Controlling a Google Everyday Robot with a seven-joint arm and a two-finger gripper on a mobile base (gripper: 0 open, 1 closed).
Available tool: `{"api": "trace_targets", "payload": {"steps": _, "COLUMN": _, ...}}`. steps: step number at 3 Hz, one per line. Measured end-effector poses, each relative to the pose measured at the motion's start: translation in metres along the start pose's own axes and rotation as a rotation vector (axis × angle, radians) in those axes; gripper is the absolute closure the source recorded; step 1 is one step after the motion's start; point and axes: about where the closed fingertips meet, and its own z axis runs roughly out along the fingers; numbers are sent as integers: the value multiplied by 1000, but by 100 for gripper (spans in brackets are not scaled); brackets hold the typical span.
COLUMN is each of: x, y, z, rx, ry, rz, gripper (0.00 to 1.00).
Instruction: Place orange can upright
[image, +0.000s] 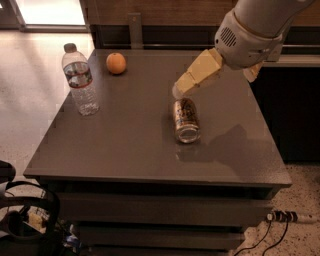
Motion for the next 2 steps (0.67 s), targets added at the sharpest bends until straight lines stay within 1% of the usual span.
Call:
{"api": "trace_targets", "payload": {"steps": 1, "x": -1, "y": 13, "z": 16, "rx": 15, "ry": 50, "rz": 133, "gripper": 0}}
{"api": "trace_targets", "payload": {"steps": 2, "x": -6, "y": 21, "z": 32, "rx": 54, "ry": 108, "rz": 247, "gripper": 0}}
